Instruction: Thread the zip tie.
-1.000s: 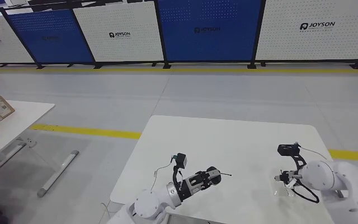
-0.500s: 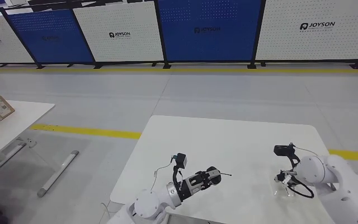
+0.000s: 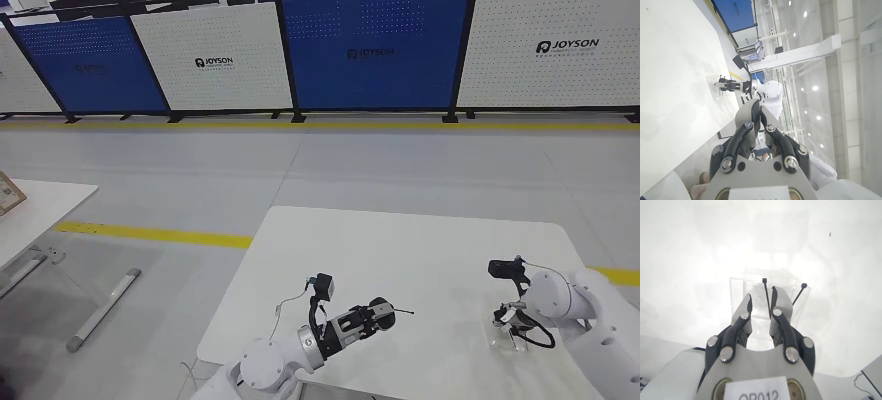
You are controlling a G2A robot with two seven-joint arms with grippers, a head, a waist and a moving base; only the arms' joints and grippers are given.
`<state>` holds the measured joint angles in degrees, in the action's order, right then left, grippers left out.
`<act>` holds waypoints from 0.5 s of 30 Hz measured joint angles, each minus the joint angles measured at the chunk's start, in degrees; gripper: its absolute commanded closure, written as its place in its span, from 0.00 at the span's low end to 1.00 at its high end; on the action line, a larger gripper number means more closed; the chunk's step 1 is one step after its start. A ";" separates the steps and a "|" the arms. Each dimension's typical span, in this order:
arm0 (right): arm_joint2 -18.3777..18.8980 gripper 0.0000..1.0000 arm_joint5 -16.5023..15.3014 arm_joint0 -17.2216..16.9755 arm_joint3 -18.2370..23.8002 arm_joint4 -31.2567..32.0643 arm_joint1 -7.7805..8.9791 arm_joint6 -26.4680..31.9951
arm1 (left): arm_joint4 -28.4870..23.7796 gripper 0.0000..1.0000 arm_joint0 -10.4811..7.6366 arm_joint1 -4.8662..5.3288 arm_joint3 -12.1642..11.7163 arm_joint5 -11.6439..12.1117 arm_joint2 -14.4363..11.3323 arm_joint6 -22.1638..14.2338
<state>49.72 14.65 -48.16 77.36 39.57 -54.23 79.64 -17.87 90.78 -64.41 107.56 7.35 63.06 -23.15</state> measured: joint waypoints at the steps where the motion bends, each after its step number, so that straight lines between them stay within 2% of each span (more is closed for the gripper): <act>1: -0.29 0.77 0.08 0.18 -0.18 -0.16 0.03 0.00 | 0.00 1.00 0.00 0.00 0.00 0.00 0.00 0.00; 11: -2.29 0.80 1.07 1.53 -1.48 -1.29 0.09 0.00 | 0.00 1.00 0.00 0.00 0.00 0.00 0.00 0.00; 12: -2.45 0.83 1.17 1.67 -1.54 -1.37 0.08 0.00 | 0.00 1.00 0.00 0.00 0.00 0.00 0.00 0.00; 13: -2.65 0.91 1.26 1.85 -1.64 -1.52 0.08 0.00 | 0.00 1.00 0.00 0.00 0.00 0.00 0.00 0.00; 15: -2.89 1.00 1.37 2.10 -1.82 -1.78 0.09 0.00 | 0.00 1.00 0.00 0.00 0.00 0.00 0.00 0.00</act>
<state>46.83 16.02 -46.06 75.54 37.79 -54.14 79.64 -17.87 90.78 -64.41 107.56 7.35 63.06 -23.15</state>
